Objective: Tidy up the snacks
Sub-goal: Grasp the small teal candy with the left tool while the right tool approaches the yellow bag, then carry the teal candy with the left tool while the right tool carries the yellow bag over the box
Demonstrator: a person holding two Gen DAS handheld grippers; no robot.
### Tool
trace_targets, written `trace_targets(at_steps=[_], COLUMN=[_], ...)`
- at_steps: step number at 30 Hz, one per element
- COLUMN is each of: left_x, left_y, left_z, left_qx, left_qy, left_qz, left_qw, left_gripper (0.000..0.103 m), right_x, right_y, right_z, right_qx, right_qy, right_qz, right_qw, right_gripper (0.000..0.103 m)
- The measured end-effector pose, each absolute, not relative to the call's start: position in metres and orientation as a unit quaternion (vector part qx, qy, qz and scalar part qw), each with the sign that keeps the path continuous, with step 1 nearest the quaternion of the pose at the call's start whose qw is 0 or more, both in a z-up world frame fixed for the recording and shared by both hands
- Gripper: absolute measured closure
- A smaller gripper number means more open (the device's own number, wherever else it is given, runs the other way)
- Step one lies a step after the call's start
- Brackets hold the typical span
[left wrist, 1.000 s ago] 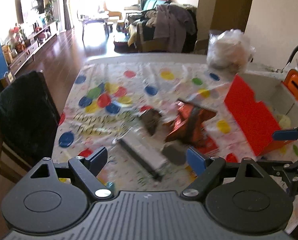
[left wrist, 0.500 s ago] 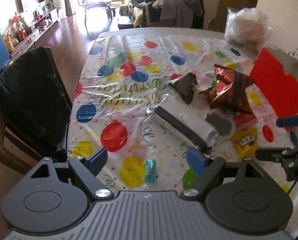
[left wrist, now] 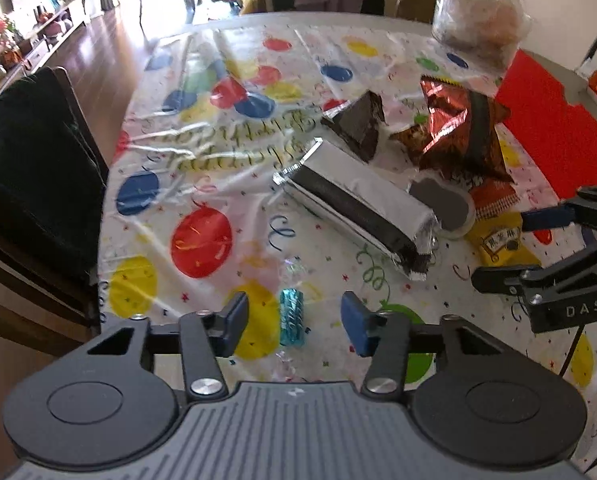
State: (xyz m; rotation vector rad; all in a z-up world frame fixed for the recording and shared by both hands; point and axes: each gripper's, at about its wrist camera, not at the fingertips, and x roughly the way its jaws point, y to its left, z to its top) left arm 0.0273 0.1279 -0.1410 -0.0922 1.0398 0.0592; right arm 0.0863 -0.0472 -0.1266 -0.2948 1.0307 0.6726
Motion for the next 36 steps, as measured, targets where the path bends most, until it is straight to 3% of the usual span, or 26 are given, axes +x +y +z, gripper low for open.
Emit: trace_targets(at_steps=[7, 9, 12, 19, 36], left_x=[0.030, 0.030, 0.030, 0.031, 0.030], left_y=[0.123, 0.121, 0.120, 0.115, 0.079], left_z=[-0.145, -0.145, -0.145, -0.143, -0.089], left_qx=[-0.030, -0.026, -0.024, -0.030, -0.059], left_qy=[0.505, 0.505, 0.507, 0.509, 0.473], left_qz=[0.018, 0.020, 0.018, 0.013, 0.000], left_qw=[0.863, 0.862, 0.861, 0.860, 0.879], left_gripper=[0.076, 0.086, 0.091, 0.092, 0.092], right_x=[0.087, 0.086, 0.084, 0.083, 0.074], right_y=[-0.046, -0.046, -0.047, -0.057, -0.116], right_z=[-0.127, -0.127, -0.126, -0.121, -0.062], right_qx=[-0.151, -0.157, -0.161, -0.143, -0.079], right_qy=[0.484, 0.480, 0.475, 0.475, 0.443], right_qz=[0.308, 0.306, 0.305, 0.312, 0.331], right_qw=[0.805, 0.807, 0.809, 0.810, 0.830], right_gripper=[0.036, 0.043, 0.047, 0.065, 0.066])
